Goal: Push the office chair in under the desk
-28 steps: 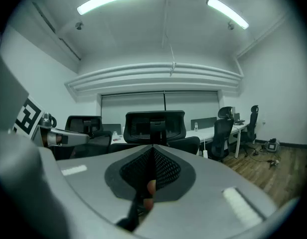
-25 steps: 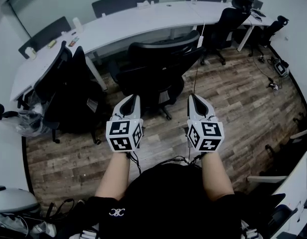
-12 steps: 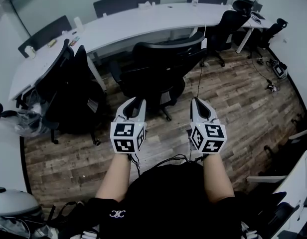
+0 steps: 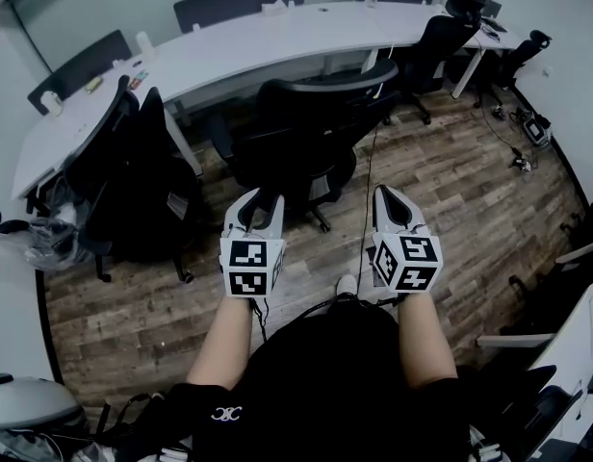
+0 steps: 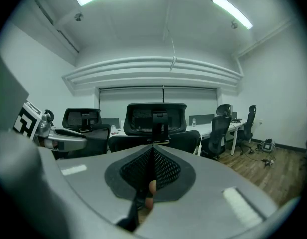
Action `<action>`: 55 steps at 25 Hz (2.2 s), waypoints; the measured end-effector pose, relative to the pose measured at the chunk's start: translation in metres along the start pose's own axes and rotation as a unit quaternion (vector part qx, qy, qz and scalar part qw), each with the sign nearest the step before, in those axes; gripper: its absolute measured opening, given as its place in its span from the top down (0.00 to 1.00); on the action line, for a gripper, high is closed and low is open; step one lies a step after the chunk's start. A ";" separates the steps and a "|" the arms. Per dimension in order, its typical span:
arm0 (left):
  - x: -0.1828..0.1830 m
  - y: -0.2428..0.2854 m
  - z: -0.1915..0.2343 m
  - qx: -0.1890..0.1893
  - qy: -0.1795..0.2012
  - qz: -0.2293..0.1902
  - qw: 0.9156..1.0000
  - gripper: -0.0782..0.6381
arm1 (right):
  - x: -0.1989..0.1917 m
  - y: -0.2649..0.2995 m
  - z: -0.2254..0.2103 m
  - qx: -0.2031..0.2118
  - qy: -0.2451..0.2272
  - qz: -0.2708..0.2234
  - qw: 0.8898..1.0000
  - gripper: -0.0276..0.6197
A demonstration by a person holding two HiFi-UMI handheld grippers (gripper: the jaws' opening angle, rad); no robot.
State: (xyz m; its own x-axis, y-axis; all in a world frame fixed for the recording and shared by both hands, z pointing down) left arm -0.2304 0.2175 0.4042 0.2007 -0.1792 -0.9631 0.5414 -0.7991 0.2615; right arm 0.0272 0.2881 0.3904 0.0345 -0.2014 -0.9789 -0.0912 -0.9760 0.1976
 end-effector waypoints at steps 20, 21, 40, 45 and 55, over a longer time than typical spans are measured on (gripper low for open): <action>0.018 0.142 0.038 0.078 0.175 0.102 0.976 0.64 | 0.037 0.145 -0.129 0.078 -0.136 0.025 0.987 0.85; 0.018 0.149 0.041 0.078 0.182 0.112 0.974 0.63 | 0.039 0.155 -0.140 0.081 -0.163 0.034 0.983 0.84; 0.024 0.202 0.053 0.074 0.167 0.119 0.976 0.58 | 0.029 0.291 -0.208 0.130 -0.412 0.086 0.898 0.48; 0.025 0.209 0.060 0.084 0.161 0.115 0.977 0.58 | 0.030 0.303 -0.214 0.152 -0.381 0.081 0.908 0.49; 0.037 0.251 0.085 0.106 0.156 0.106 0.976 0.58 | 0.042 0.358 -0.221 0.151 -0.377 0.081 0.910 0.51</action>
State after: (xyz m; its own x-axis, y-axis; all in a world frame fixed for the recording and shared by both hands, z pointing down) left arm -0.1565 -0.0383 0.4288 0.5463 -0.1966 -0.8142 0.2860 -0.8699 0.4019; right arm 0.2162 -0.0886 0.4312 -0.6854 -0.1158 -0.7189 -0.3083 -0.8483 0.4306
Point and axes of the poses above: the fingertips, and each gripper's own axes: y forward along the fingers, z to its left, x out of its top, the point moved 10 cm from there along -y, backward along the fingers, and after that the axes turned 2 degrees about x, right-handed, at the moved point
